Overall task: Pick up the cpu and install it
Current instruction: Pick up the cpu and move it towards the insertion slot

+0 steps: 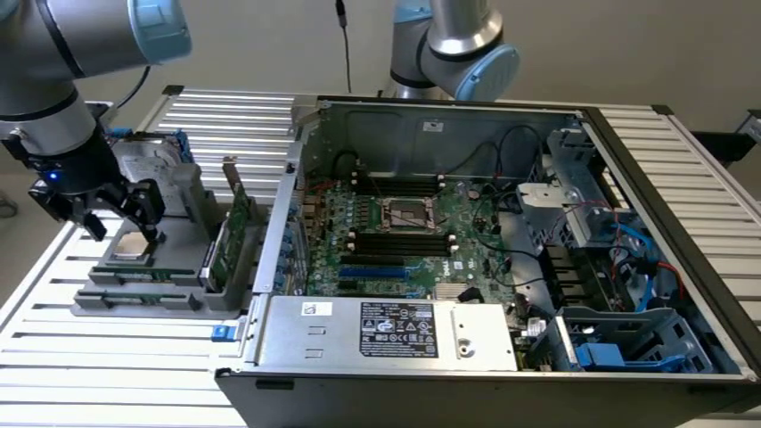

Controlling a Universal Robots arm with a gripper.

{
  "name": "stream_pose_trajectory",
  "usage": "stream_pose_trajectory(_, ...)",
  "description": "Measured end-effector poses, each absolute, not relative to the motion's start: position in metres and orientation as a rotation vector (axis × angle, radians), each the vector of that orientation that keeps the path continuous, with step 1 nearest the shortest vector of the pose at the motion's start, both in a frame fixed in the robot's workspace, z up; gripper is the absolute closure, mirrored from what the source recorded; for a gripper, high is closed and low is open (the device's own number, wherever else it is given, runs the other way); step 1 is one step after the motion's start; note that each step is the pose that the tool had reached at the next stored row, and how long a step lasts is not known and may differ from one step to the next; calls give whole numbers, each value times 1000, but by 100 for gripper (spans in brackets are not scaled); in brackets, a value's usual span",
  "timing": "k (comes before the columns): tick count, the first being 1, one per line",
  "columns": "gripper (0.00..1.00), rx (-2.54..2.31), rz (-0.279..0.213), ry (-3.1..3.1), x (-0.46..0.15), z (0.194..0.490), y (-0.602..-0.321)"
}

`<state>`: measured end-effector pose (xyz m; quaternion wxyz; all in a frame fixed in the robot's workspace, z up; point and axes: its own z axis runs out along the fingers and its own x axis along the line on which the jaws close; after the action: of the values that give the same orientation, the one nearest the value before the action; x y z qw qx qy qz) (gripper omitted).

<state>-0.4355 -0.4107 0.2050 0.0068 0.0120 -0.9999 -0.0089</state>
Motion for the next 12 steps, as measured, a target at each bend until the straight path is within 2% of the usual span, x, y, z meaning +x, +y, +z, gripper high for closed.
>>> stream_pose_trajectory(8, 25, 4, -72, -3128, -436, 197, -411)
stream_pose_trajectory(12, 25, -1, -79, -3128, -435, 196, -411)
